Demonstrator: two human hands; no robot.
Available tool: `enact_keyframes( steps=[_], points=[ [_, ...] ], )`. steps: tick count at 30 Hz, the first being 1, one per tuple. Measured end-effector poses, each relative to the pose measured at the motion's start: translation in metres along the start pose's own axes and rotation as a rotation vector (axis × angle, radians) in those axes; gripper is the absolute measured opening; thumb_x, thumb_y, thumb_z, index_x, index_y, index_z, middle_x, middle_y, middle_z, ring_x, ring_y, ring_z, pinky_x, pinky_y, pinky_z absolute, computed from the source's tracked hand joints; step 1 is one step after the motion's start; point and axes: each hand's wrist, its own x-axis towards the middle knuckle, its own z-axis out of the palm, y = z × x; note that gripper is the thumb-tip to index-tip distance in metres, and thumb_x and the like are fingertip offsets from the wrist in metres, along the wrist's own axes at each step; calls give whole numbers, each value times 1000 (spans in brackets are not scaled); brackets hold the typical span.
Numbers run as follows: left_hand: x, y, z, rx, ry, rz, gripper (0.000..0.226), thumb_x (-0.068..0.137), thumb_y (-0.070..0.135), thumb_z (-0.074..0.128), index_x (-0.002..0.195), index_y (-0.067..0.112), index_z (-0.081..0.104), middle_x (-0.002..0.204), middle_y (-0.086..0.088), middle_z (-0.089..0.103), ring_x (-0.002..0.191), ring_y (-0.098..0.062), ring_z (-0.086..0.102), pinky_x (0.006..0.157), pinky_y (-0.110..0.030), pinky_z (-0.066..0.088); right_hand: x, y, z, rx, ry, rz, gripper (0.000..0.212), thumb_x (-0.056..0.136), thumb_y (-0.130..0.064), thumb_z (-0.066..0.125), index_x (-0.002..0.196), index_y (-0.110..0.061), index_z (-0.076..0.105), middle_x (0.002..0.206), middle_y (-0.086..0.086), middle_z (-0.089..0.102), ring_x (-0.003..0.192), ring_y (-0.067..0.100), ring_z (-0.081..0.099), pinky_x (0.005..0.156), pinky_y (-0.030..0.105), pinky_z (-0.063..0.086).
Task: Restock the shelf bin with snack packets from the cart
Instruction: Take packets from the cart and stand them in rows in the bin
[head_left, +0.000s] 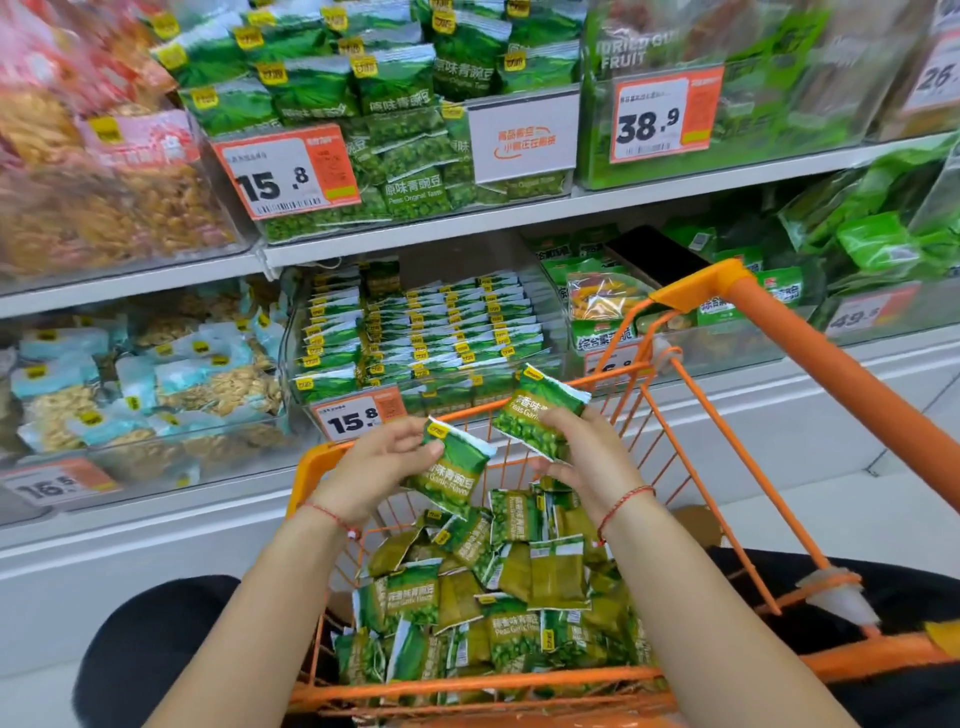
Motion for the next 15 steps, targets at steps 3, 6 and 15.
enact_keyframes(
  steps=[3, 6, 15],
  points=[
    [-5, 14, 5, -172, 84, 16, 69, 68, 35, 76, 124, 2, 54, 119, -15, 63, 101, -17, 60, 102, -45, 39, -11, 5, 13, -81, -116, 21, 70, 92, -12, 60, 148, -3, 19, 146, 11, 34, 93, 12, 53, 83, 40, 55],
    [-1, 14, 15, -167, 195, 26, 79, 66, 38, 82, 128, -2, 53, 120, -16, 64, 112, -28, 58, 97, -41, 42, -22, 9, 22, -72, -227, 31, 54, 95, -11, 54, 142, 1, 28, 117, 3, 49, 83, 13, 55, 91, 44, 51],
    [1, 12, 30, -229, 262, 18, 44, 87, 20, 65, 127, 3, 54, 124, -13, 60, 107, -26, 59, 87, -37, 47, -18, 9, 21, 90, -328, 114, 30, 100, -17, 42, 126, -4, 48, 116, 16, 62, 101, 26, 62, 86, 37, 55]
  ],
)
